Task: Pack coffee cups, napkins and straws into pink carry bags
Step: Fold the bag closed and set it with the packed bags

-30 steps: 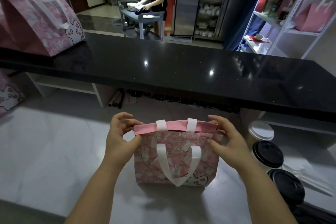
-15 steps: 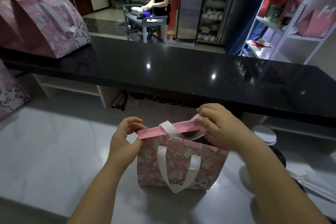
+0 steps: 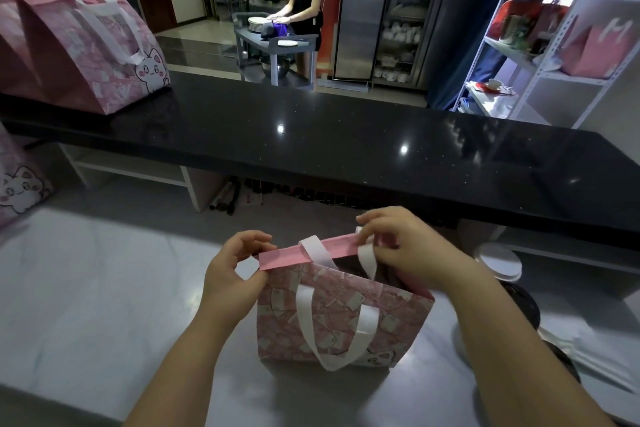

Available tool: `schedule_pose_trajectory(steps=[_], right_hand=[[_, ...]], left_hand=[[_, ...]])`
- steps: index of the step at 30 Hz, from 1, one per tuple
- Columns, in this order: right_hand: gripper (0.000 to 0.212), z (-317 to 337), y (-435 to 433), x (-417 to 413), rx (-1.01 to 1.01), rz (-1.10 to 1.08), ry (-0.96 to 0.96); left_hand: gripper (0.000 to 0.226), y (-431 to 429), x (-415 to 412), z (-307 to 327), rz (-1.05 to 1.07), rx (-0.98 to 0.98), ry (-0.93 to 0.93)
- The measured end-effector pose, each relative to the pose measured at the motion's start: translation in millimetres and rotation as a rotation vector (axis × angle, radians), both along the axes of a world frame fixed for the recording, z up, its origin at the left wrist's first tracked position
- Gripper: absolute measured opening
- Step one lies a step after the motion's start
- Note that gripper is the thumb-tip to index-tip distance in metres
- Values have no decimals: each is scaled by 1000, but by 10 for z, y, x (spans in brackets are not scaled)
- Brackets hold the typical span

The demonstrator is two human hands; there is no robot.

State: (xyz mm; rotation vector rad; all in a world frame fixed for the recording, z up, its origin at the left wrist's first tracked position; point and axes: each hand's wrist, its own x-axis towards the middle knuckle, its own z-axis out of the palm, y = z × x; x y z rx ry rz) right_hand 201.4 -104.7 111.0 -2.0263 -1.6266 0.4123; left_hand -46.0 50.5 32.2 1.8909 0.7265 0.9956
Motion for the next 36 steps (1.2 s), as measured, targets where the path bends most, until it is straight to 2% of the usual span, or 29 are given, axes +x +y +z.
schedule_pose_trajectory(steps=[4,6,9,12,15,17,19,21,23,26,29,31,34,36], right_hand=[[15,158,217,79,244,-186,199],[5,195,339,130,265,-287,292],[13,158,391,228,208,-430,321],[15,111,118,255,316,-443,374],[14,-95,-379,146,508,-471,580],[13,-334,-678,79,560,-460,737],[8,-558,-884,44,460,-302,886],[29,-645,-958,-9,226,-119,982],[39,-696,-925,-47,144,-103,1000],[18,-792,-775,-155,295,-329,951],[9,-948,-605,-276,429,-484,972],[12,-988,-524,-327,537,-566,931],[23,-960,-455,-283,614,-545,844],[23,-912,-441,-231,604,-455,878]], left_hand=[[52,-25,-12,-10,-10,-7,-17],[52,-33,-22,-8,-5,-22,-18],[47,-32,-33,-9,9,-30,-19],[45,-48,-39,-5,24,-37,-12],[44,-67,-23,-4,51,-56,-22],[42,-84,-8,-1,64,-71,-35],[42,-101,5,-4,70,-76,-44],[41,-107,14,-20,71,-94,-59],[41,-100,20,-46,72,-120,-79],[46,-91,30,-71,62,-172,-120],[46,-91,48,-66,51,-199,-118],[47,-79,60,-57,47,-221,-115],[48,-96,54,-20,34,-213,-106],[45,-120,26,19,22,-128,-84]])
